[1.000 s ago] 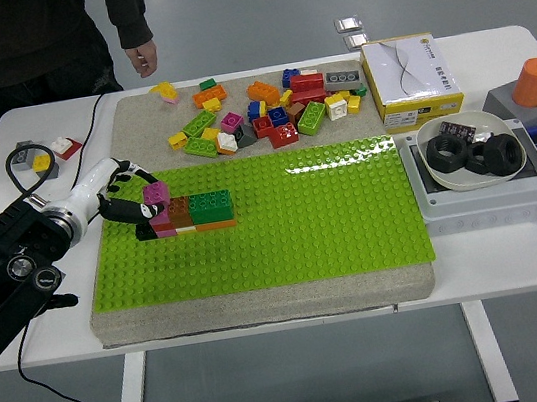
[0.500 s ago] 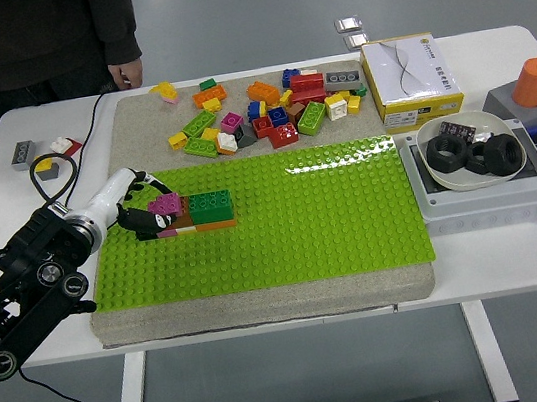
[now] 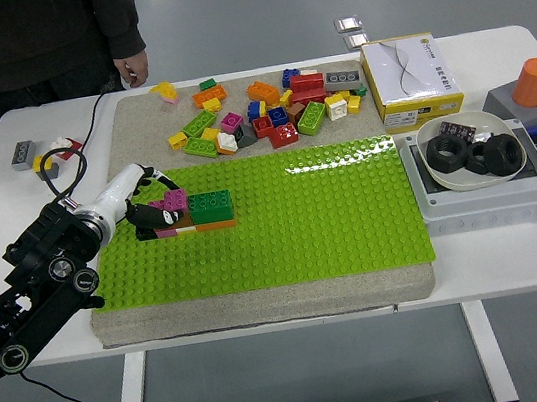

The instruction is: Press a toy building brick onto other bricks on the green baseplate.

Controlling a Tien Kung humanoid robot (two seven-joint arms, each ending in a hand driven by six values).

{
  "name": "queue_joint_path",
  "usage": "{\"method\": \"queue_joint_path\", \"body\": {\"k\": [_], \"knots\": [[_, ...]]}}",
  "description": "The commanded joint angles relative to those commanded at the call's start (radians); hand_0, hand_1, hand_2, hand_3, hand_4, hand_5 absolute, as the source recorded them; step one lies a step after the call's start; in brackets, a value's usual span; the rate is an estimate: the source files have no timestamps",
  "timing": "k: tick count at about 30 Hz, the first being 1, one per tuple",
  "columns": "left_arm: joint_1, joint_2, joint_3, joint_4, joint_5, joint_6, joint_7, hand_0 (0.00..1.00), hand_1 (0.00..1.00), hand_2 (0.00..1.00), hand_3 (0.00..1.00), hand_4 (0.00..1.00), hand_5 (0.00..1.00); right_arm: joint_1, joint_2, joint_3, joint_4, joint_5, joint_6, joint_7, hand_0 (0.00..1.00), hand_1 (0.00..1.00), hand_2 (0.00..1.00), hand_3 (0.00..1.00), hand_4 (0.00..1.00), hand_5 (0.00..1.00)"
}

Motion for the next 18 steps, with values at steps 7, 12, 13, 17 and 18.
{"method": "queue_joint_path", "body": {"k": [7,12,13,17,18], "knots": [[0.000,-0.005,-0.010,0.015,0.003,0.007,-0.003,0.908,0.914,0.928,0.449,0.681,0.002,0.000,0.000,0.015,0.000,-0.014,0.002,0.002,0.518,0.692,0.731,0.724,0.766,0.834],[-0.001,-0.007,-0.011,0.020,0.000,0.009,-0.006,0.906,0.913,0.927,0.446,0.697,0.002,-0.002,0.001,0.029,0.000,-0.029,0.004,0.003,0.518,0.690,0.727,0.721,0.765,0.832],[0.000,-0.008,-0.010,0.021,-0.002,0.008,-0.006,0.906,0.913,0.927,0.446,0.697,0.002,-0.002,0.001,0.032,0.000,-0.031,0.004,0.003,0.518,0.690,0.727,0.721,0.765,0.832],[0.000,-0.010,-0.008,0.023,-0.007,0.010,-0.008,0.902,0.913,0.925,0.441,0.715,0.002,-0.002,0.001,0.039,0.000,-0.037,0.005,0.003,0.518,0.691,0.726,0.723,0.763,0.830],[0.000,-0.010,-0.008,0.024,-0.009,0.010,-0.008,0.902,0.913,0.925,0.441,0.715,0.002,-0.002,0.002,0.040,0.000,-0.039,0.005,0.003,0.518,0.691,0.726,0.723,0.763,0.830]]}}
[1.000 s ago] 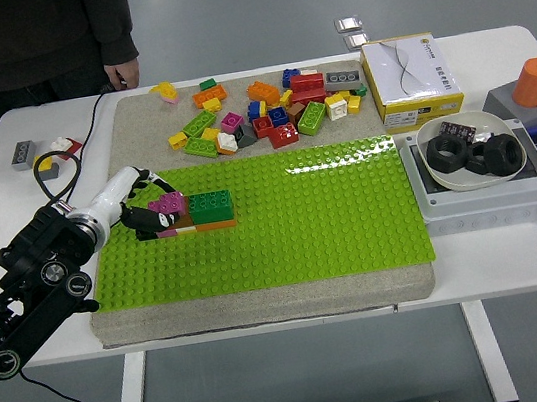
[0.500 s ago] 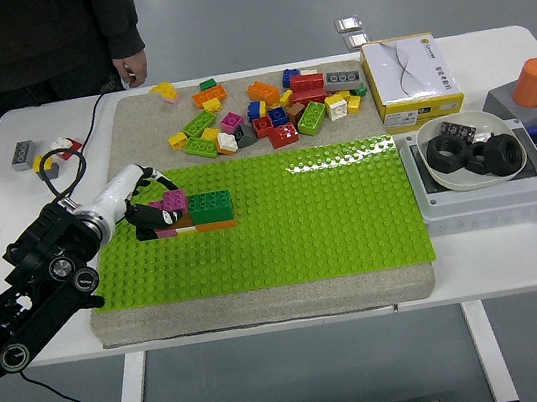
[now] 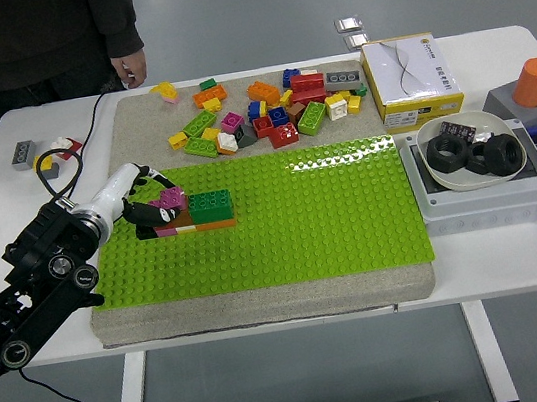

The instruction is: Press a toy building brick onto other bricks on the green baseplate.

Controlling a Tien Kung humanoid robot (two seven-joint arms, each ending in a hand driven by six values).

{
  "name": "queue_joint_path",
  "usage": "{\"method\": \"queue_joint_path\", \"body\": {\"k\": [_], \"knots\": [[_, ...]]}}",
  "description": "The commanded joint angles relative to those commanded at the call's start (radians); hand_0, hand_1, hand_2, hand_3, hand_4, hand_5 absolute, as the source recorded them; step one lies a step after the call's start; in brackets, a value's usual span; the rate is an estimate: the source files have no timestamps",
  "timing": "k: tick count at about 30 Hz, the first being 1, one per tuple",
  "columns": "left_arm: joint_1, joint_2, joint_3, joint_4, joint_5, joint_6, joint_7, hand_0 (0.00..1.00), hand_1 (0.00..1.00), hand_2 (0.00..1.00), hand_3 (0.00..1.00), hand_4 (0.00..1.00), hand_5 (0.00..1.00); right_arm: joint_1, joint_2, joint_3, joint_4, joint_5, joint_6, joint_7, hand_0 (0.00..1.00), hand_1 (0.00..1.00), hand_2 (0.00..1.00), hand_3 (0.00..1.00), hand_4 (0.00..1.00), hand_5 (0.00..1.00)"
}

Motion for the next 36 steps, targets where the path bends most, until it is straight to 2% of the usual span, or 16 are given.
{"method": "queue_joint_path", "body": {"k": [9,10,15,16,21,22,36], "knots": [[0.000,-0.002,0.001,0.001,-0.007,0.001,-0.003,0.899,0.913,0.925,0.452,0.716,0.002,0.000,0.000,0.008,0.000,-0.006,0.001,0.000,0.518,0.689,0.724,0.722,0.763,0.829],[0.000,-0.003,0.001,0.001,-0.008,0.001,-0.004,0.894,0.913,0.927,0.482,0.622,0.002,0.000,0.000,0.009,0.000,-0.006,0.001,0.000,0.519,0.690,0.723,0.720,0.759,0.823],[0.001,-0.004,0.001,0.002,-0.011,0.003,-0.005,0.894,0.913,0.927,0.482,0.622,0.002,-0.001,0.000,0.012,0.000,-0.010,0.002,0.001,0.519,0.690,0.723,0.720,0.759,0.823],[0.001,-0.004,0.001,0.002,-0.012,0.003,-0.006,0.893,0.913,0.928,0.503,0.522,0.002,-0.001,0.000,0.013,0.000,-0.011,0.002,0.001,0.519,0.686,0.722,0.719,0.760,0.822],[0.000,-0.005,0.001,0.002,-0.014,0.002,-0.007,0.893,0.913,0.928,0.503,0.522,0.002,-0.001,-0.001,0.017,0.000,-0.015,0.002,0.002,0.519,0.686,0.722,0.719,0.760,0.822],[0.000,-0.005,0.000,0.003,-0.014,0.002,-0.007,0.891,0.913,0.928,0.541,0.451,0.002,0.000,-0.001,0.018,0.000,-0.015,0.002,0.002,0.519,0.686,0.719,0.713,0.759,0.821],[0.001,-0.008,-0.001,0.002,-0.024,0.004,-0.012,0.883,0.913,0.928,0.552,0.458,0.002,0.000,0.001,0.030,0.000,-0.024,0.002,0.002,0.519,0.686,0.717,0.713,0.758,0.818]]}}
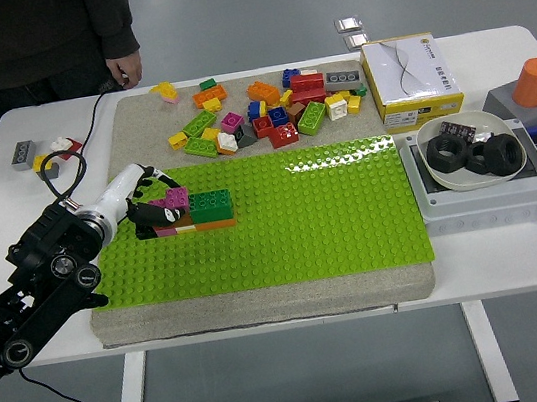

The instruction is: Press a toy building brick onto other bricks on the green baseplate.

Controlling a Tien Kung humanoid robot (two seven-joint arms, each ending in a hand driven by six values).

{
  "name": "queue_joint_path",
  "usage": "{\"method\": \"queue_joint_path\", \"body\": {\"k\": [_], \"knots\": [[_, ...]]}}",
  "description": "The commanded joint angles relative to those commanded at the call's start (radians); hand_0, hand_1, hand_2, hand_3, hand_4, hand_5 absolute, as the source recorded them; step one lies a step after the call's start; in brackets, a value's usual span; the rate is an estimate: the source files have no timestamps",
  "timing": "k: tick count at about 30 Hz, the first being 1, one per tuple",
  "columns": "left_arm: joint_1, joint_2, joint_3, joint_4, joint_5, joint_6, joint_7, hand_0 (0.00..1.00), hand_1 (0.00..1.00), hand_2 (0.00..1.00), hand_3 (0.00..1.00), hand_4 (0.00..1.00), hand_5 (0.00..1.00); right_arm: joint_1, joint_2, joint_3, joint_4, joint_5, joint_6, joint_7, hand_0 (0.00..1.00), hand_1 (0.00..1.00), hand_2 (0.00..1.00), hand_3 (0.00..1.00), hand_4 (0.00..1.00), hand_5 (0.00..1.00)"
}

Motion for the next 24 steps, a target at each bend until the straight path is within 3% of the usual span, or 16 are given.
{"method": "queue_joint_path", "body": {"k": [24], "knots": [[0.007,-0.006,-0.006,0.006,-0.004,0.003,-0.006,0.877,0.912,0.927,0.565,0.485,0.002,-0.001,0.001,0.013,0.000,-0.015,0.002,0.002,0.519,0.684,0.717,0.708,0.757,0.814]]}}
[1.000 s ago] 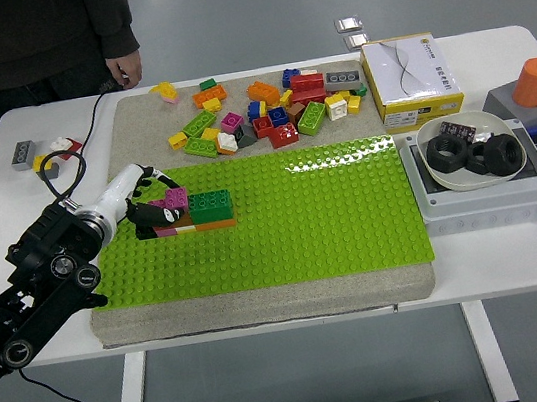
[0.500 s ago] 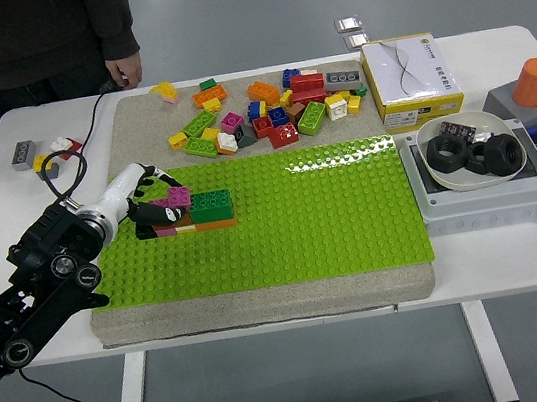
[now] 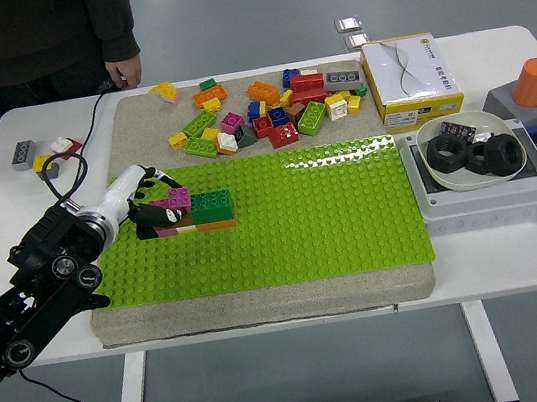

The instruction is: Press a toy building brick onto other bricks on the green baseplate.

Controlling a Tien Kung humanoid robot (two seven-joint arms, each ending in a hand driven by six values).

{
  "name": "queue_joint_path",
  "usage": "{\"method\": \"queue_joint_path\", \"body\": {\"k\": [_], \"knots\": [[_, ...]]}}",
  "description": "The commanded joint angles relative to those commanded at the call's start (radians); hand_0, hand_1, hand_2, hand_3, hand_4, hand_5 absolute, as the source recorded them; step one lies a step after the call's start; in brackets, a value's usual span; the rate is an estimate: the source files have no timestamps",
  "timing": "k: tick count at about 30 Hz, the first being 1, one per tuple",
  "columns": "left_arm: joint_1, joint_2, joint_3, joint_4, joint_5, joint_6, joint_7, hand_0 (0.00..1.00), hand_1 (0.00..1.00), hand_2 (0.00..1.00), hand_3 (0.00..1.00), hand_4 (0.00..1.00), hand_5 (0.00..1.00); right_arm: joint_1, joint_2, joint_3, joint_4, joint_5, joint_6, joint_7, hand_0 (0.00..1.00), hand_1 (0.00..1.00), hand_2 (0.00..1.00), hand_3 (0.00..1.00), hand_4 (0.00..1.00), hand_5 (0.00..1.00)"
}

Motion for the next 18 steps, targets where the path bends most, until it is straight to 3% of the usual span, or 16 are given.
{"method": "queue_joint_path", "body": {"k": [18], "knots": [[0.002,-0.003,0.004,0.007,-0.002,0.002,-0.002,0.876,0.910,0.926,0.551,0.494,0.002,-0.002,0.001,-0.005,0.000,0.002,-0.001,0.000,0.519,0.684,0.716,0.706,0.757,0.815]]}}
